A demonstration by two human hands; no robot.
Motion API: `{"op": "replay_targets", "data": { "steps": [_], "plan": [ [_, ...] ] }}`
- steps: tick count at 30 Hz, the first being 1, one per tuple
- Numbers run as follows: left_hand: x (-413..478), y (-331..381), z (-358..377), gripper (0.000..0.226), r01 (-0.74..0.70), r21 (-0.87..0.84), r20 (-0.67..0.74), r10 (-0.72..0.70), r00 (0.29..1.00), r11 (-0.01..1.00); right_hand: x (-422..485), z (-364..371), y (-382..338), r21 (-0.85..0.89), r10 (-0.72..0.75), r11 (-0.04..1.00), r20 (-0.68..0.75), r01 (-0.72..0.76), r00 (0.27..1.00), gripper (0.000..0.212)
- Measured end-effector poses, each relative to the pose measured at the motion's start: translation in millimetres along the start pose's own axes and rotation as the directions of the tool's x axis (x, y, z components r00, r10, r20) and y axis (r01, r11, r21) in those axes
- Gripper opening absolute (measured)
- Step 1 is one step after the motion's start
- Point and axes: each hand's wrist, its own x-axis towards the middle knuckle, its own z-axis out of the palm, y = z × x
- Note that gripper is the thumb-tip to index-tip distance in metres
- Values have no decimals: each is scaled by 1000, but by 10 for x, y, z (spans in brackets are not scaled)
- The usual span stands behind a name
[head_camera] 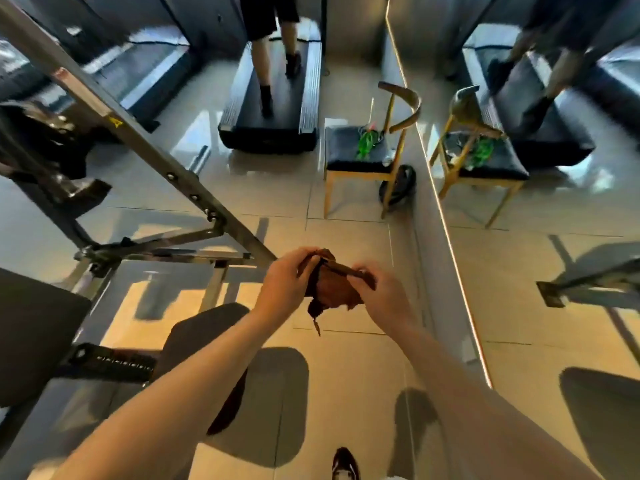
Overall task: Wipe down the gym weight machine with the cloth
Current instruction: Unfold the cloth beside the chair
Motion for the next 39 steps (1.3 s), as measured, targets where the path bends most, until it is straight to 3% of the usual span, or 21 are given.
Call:
{"op": "replay_targets", "data": {
  "steps": [3, 6, 9, 12, 15, 17, 21, 23, 26, 30, 34, 37, 39],
  "plan": [
    [439, -25, 223, 22, -16, 29, 17, 16, 1000, 999, 362, -205, 227, 13, 15, 1000, -54, -15, 998, 13],
    [846, -90, 452, 18, 4, 37, 31, -6, 1000, 999, 697, -302, 337, 81, 72, 994, -11, -71, 997, 14],
    [1279, -103, 585, 14, -33, -84, 70, 39, 997, 996, 1050, -400, 400, 263, 188, 938, 169, -228, 968, 27],
    [1791, -145, 629, 16, -17, -165, 144, 41, 989, 986, 1495, -408, 495, 442, 265, 793, 369, -419, 891, 42],
    [2378, -295, 671, 17, -13, -194, 241, 61, 969, 981, 2101, -265, 666, 484, 208, 739, 497, -468, 842, 44],
    [2806, -461, 663, 18, -47, -188, 262, 97, 960, 981, 2559, -120, 766, 409, 219, 774, 543, -484, 810, 39],
    [3761, -852, 531, 20, -60, -134, 307, 99, 947, 989, 3568, -2, 902, 275, 277, 852, 484, -445, 830, 32],
    [4247, -966, 463, 20, -99, -91, 348, 125, 929, 991, 4097, -22, 930, 160, 224, 923, 516, -350, 827, 27],
    [4914, -1117, 430, 18, -106, 25, 360, 90, 929, 994, 4783, -91, 996, -75, 211, 977, 422, -198, 882, 35],
    [5679, -1308, 488, 24, -180, 285, 251, 107, 962, 941, 5509, -185, 1031, -29, 205, 978, 251, -205, 946, 15],
    [6392, -1388, 700, 26, 2, 281, 107, -33, 994, 960, 6288, -279, 1176, -164, 178, 973, 83, -163, 981, 16],
    [6988, -1400, 960, 25, 146, 200, 50, -159, 986, 969, 6927, -309, 1359, -81, 279, 957, -5, -278, 960, 14],
    [7397, -1380, 1164, 26, 263, 89, 27, -267, 963, 961, 7372, -295, 1489, -1, 354, 935, 25, -354, 935, 10]
  ]
}}
